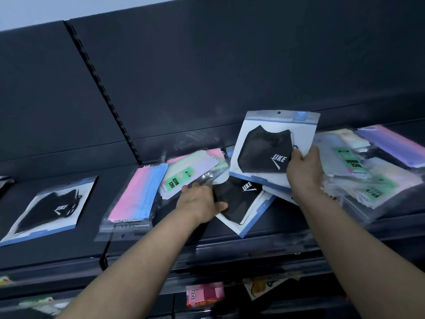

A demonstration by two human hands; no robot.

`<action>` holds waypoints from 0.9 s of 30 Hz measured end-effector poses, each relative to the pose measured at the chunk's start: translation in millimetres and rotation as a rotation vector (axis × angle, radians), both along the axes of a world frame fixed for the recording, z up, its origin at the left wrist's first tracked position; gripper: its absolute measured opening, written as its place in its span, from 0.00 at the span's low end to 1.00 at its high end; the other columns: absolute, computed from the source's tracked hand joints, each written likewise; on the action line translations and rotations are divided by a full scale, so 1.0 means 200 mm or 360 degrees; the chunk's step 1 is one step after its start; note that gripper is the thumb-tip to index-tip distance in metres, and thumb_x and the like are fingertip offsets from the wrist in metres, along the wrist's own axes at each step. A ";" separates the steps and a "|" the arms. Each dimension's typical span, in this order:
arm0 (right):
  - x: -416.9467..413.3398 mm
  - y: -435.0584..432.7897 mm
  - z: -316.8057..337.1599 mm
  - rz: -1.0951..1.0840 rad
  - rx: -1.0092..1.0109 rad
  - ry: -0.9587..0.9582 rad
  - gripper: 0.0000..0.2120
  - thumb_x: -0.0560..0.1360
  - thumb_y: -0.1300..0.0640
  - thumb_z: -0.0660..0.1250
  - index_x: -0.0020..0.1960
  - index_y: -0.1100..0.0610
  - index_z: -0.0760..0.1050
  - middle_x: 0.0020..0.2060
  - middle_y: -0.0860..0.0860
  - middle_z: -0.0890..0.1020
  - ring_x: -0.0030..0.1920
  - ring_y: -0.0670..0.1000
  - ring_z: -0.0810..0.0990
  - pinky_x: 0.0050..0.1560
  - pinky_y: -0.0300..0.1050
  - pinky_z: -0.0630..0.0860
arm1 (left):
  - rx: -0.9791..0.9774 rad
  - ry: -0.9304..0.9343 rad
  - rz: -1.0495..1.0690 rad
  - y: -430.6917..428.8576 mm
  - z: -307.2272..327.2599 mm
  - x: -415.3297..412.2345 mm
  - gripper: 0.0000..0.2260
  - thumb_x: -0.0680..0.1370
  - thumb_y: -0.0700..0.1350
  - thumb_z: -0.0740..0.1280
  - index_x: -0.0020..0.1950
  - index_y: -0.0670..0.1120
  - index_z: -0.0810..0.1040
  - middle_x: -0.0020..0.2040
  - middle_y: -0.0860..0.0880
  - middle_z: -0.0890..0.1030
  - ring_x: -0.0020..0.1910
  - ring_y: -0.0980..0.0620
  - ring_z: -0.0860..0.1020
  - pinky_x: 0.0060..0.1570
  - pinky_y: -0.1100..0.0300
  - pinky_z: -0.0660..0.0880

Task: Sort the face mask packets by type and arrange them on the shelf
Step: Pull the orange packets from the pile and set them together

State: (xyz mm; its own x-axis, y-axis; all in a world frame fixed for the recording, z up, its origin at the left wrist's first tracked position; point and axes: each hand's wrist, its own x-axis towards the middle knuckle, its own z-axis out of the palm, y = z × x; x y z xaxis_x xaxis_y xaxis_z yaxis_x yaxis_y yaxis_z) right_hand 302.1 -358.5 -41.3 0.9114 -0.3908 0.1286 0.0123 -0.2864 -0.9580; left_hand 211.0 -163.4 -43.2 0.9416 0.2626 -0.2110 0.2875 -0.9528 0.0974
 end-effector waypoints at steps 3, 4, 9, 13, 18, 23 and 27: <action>-0.01 0.01 -0.02 0.0057 -0.0003 0.0007 0.15 0.81 0.59 0.56 0.65 0.61 0.67 0.58 0.58 0.77 0.49 0.52 0.73 0.48 0.42 0.66 | -0.0475 -0.0153 0.0279 -0.02 0.01 0.02 0.29 0.71 0.62 0.71 0.63 0.45 0.72 0.61 0.45 0.78 0.61 0.44 0.75 0.62 0.53 0.71; -0.02 0.02 -0.04 0.0085 0.0012 0.0020 0.15 0.80 0.59 0.55 0.65 0.62 0.67 0.58 0.59 0.77 0.50 0.54 0.75 0.48 0.43 0.68 | -0.0758 -0.0245 0.0403 -0.03 0.01 0.03 0.25 0.71 0.59 0.73 0.58 0.45 0.73 0.57 0.46 0.78 0.56 0.45 0.76 0.57 0.55 0.73; -0.04 0.02 -0.13 0.0211 0.0025 0.0155 0.13 0.80 0.60 0.55 0.62 0.63 0.68 0.57 0.60 0.78 0.49 0.55 0.74 0.50 0.46 0.70 | -0.1624 -0.0612 0.1101 -0.08 0.02 0.06 0.17 0.72 0.44 0.69 0.59 0.43 0.72 0.63 0.41 0.73 0.54 0.42 0.76 0.54 0.47 0.79; -0.04 -0.01 -0.15 0.0347 -0.0148 0.0273 0.13 0.80 0.57 0.56 0.62 0.63 0.69 0.58 0.61 0.77 0.55 0.60 0.76 0.54 0.48 0.71 | -0.2197 -0.0615 0.1331 -0.10 0.04 0.09 0.06 0.75 0.33 0.61 0.50 0.41 0.72 0.48 0.41 0.74 0.43 0.45 0.76 0.38 0.47 0.80; -0.05 -0.12 -0.14 0.0283 -0.0409 0.0305 0.14 0.80 0.61 0.57 0.64 0.66 0.67 0.59 0.64 0.76 0.58 0.63 0.75 0.51 0.47 0.68 | -0.1282 -0.0466 0.0552 -0.13 0.00 0.10 0.06 0.75 0.39 0.66 0.50 0.47 0.79 0.49 0.43 0.81 0.48 0.43 0.80 0.49 0.54 0.78; -0.01 -0.25 -0.10 0.0077 -0.0368 0.0242 0.14 0.81 0.61 0.56 0.63 0.67 0.66 0.60 0.66 0.75 0.59 0.64 0.74 0.52 0.49 0.69 | -0.0221 0.0052 -0.0083 -0.10 -0.02 0.07 0.24 0.79 0.59 0.60 0.72 0.50 0.68 0.75 0.46 0.64 0.74 0.42 0.61 0.71 0.48 0.63; 0.00 -0.22 -0.05 0.0023 -0.0118 0.0102 0.11 0.81 0.59 0.55 0.60 0.65 0.68 0.56 0.62 0.76 0.50 0.55 0.74 0.47 0.43 0.66 | -0.0305 0.0119 -0.0238 -0.20 -0.05 0.09 0.29 0.80 0.60 0.58 0.79 0.54 0.55 0.80 0.50 0.52 0.78 0.43 0.49 0.75 0.48 0.53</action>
State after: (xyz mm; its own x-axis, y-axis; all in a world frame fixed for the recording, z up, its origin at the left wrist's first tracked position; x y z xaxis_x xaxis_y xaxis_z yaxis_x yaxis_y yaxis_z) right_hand 301.5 -403.0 -50.9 0.9243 -0.3689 0.0981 -0.0433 -0.3567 -0.9332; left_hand 228.2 -203.9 -53.2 0.9469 0.0701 -0.3138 0.1580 -0.9514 0.2643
